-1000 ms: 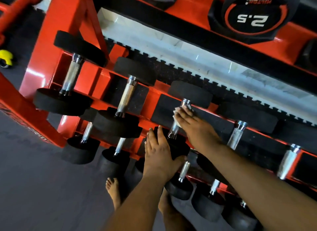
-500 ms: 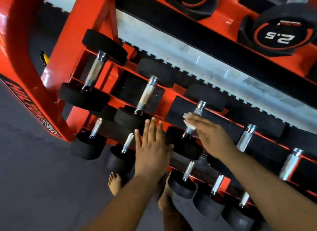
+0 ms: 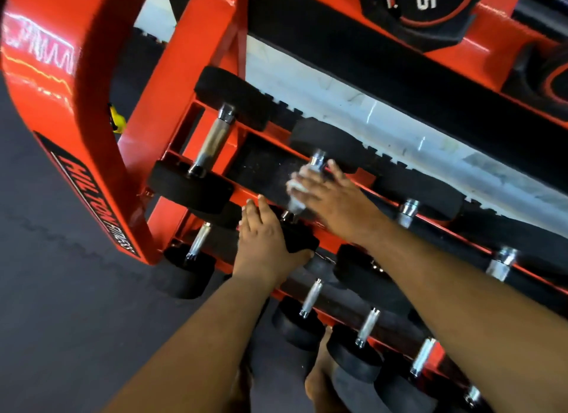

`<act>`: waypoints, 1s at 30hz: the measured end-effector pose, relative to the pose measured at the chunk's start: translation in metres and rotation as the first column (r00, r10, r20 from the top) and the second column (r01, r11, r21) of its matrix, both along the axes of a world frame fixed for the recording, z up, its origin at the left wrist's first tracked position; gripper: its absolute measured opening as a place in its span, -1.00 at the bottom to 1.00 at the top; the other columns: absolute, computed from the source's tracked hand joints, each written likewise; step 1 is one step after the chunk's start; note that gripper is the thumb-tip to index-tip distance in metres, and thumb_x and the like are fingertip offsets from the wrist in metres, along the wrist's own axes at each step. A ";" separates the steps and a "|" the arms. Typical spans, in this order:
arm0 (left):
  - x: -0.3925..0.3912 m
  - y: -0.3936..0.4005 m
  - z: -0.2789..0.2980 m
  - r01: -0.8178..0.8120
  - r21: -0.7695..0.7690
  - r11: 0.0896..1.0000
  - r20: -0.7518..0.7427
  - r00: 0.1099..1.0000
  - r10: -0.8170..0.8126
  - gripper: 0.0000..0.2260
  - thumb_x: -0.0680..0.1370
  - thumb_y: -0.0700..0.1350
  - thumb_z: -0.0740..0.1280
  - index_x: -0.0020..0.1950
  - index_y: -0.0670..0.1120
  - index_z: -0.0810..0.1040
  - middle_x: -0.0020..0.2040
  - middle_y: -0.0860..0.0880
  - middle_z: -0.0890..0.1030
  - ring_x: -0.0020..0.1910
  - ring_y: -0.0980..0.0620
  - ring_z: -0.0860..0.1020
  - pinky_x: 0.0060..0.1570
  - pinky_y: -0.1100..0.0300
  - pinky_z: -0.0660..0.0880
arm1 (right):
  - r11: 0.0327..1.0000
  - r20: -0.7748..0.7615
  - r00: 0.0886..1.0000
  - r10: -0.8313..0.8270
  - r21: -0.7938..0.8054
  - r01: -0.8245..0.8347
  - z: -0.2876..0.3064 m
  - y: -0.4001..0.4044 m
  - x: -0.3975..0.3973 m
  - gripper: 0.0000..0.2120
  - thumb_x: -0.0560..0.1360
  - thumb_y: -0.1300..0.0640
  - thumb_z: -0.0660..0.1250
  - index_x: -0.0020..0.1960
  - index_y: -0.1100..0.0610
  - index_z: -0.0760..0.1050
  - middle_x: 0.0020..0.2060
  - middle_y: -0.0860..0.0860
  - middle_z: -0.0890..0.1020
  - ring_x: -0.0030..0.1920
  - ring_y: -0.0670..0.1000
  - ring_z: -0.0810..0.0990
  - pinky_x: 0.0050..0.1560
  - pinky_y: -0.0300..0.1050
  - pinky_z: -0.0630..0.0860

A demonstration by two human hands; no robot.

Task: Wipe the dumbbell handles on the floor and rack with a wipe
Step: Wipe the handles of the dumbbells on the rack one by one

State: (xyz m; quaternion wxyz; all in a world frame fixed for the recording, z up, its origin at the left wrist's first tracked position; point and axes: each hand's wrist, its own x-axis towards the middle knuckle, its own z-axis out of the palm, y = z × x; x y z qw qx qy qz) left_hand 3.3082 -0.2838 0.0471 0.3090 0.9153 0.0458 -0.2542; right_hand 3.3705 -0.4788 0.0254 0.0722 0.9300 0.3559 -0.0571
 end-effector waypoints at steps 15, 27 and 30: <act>0.011 0.009 0.012 0.111 -0.044 0.993 -0.170 0.978 -0.117 0.19 0.42 0.22 0.52 0.63 -0.13 -0.32 0.63 -0.25 -0.29 0.62 -0.18 -0.29 0.60 -0.06 -0.19 | 0.999 -0.120 0.993 -0.001 0.040 0.006 0.000 0.016 -0.023 -0.27 0.43 0.38 0.23 0.58 0.13 0.26 0.58 0.05 0.27 0.59 0.09 0.15 0.56 0.07 0.15; 0.011 0.013 0.013 0.129 -0.065 0.990 -0.193 0.971 -0.139 0.17 0.41 0.24 0.52 0.63 -0.06 -0.31 0.63 -0.23 -0.27 0.62 -0.21 -0.24 0.59 -0.08 -0.17 | 0.967 -0.185 0.965 0.183 -0.141 -0.211 0.023 0.028 0.019 -0.56 0.60 0.14 0.15 0.47 0.12 0.42 0.40 0.08 0.52 0.48 0.11 0.39 0.56 0.10 -0.02; 0.012 0.014 0.013 0.129 -0.066 0.989 -0.184 0.973 -0.139 0.17 0.42 0.24 0.51 0.63 -0.06 -0.32 0.63 -0.23 -0.27 0.62 -0.20 -0.25 0.59 -0.08 -0.17 | 0.973 -0.182 0.981 0.066 -0.204 -0.103 0.030 0.037 0.026 -0.53 0.61 0.05 0.18 0.50 0.13 0.38 0.42 0.06 0.50 0.52 0.11 0.32 0.59 0.12 -0.06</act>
